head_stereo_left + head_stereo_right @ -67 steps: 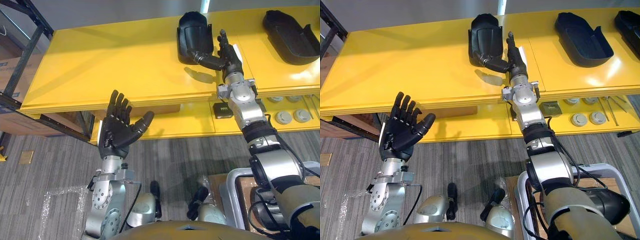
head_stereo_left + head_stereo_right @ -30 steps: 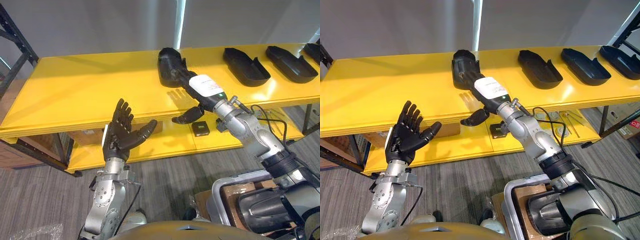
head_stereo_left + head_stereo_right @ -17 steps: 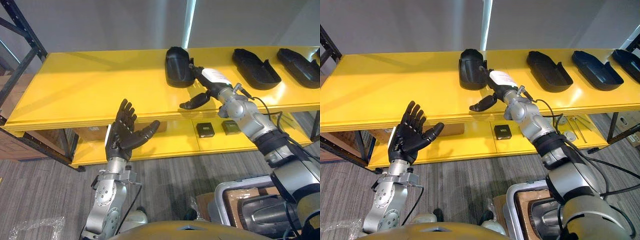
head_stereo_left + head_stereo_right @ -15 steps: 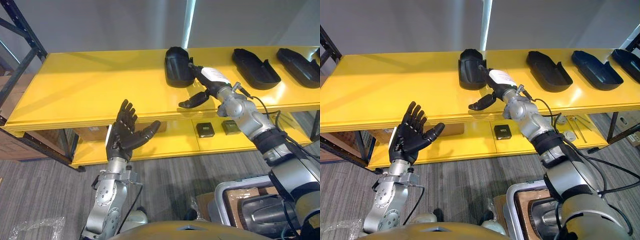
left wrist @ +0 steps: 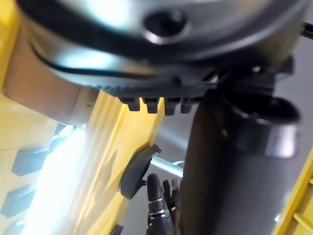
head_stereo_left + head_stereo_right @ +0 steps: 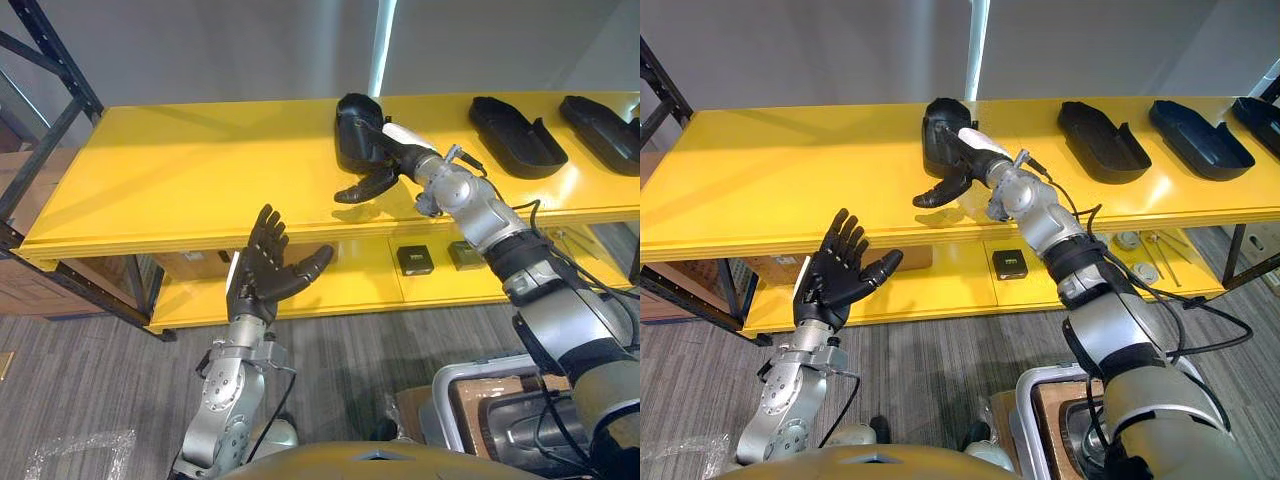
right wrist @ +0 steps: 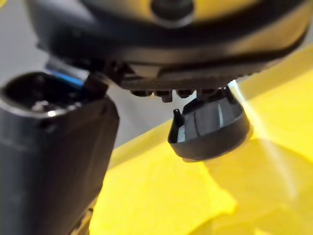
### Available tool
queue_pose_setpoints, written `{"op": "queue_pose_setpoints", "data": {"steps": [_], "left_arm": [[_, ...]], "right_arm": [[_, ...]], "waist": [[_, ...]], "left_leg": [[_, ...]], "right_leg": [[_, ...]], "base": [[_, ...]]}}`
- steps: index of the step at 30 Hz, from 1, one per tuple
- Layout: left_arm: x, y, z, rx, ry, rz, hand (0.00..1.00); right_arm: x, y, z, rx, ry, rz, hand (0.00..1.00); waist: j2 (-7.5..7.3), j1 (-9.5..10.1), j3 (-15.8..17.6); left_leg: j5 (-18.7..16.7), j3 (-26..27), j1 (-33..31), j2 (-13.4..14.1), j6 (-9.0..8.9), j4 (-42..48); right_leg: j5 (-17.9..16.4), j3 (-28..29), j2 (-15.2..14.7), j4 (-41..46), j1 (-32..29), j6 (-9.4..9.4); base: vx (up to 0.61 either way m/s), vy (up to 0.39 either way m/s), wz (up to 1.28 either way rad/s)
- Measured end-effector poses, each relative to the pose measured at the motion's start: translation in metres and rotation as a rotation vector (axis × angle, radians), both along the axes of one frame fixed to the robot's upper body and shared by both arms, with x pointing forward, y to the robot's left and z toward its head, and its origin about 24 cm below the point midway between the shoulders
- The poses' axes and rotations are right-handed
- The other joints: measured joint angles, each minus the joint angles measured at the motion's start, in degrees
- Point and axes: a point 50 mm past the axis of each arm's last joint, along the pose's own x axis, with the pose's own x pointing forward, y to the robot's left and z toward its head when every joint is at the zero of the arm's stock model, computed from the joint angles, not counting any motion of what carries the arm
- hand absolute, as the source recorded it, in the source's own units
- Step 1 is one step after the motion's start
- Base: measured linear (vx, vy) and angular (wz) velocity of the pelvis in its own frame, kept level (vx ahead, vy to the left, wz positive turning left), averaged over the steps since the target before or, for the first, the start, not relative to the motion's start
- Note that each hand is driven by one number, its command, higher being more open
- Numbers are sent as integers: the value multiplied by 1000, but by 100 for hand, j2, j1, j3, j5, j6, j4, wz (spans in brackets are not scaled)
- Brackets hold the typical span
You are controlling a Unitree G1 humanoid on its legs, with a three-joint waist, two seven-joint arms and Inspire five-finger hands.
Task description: Walk over and take three plastic housings, then place them on the shelf
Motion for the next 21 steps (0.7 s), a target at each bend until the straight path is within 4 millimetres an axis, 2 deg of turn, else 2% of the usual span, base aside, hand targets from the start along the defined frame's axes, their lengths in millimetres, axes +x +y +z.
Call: {"op": "queue_pose_setpoints", "data": {"steps": [10,15,21], "left_arm": [[0,-3,0,-4,4,-9,100],[4,-6,-2,1,8,-24,100],[6,-8,-11,24,44,-42,100]], "right_arm": [[7,10,6,65,26,3,100],[9,4,1,59,55,-30,100],[11,-5,-6,44,105,-68,100]], "waist": [[50,24,31],[150,79,94],[166,131,129]], "left_leg": [[0,-98,-73,-3,0,40],[0,-140,-92,12,1,47],[-1,-148,-101,46,0,60]], "right_leg": [[-5,-112,-12,0,5,-7],[-18,-142,1,0,13,-26],[-37,-140,36,0,12,-54]], "base": [[3,5,4],[23,20,4],[34,11,0]]}}
